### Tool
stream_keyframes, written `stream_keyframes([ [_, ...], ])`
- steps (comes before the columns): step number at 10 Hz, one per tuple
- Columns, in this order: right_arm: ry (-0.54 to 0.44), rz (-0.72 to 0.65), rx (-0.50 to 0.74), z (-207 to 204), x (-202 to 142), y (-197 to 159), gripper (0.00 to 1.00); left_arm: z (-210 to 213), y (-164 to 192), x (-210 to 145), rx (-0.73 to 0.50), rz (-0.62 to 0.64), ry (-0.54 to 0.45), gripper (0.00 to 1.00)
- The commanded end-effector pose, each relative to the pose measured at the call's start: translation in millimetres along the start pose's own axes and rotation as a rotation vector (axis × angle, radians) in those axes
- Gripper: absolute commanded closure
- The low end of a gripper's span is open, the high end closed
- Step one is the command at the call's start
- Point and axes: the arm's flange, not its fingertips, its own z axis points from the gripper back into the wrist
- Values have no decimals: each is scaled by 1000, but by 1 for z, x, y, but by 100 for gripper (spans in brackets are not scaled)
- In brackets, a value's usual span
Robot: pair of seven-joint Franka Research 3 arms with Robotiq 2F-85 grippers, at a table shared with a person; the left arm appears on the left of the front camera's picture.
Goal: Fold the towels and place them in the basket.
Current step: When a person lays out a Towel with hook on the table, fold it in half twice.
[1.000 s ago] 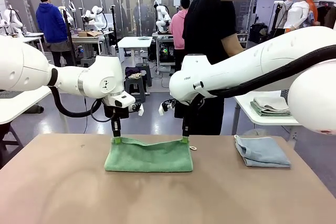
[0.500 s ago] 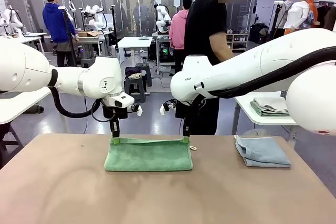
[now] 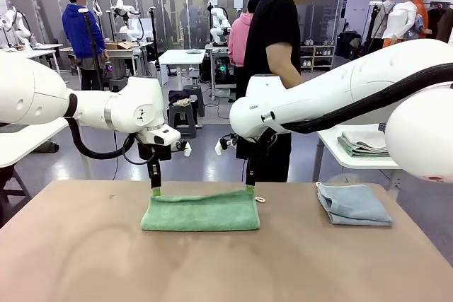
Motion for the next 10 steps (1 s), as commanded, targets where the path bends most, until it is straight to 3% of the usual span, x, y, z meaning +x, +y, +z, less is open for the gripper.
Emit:
stream_keyframes([
  [1, -30, 24, -41, 6, -5, 3, 38, 7, 0, -7, 49, 12, -29, 40],
  [2, -35, 22, -40, 17, -7, 12, 33, 20, -7, -14, 47, -17, -45, 34],
  [3, -51, 25, -35, 37, -13, 31, 18, 40, -22, -29, -10, -82, -58, 34],
  [5, -60, -61, 28, 81, -36, 89, 18, 86, -55, -78, -45, -173, -99, 34],
  [7, -100, -339, 91, 105, -59, 139, 18, 102, -62, -121, -66, -258, -254, 34],
  [8, -74, -459, 62, 110, -68, 162, 18, 97, -54, -141, -99, -289, -362, 34],
  [10, -46, -439, 47, 110, -68, 197, 18, 76, -39, -183, -146, -355, -584, 34],
])
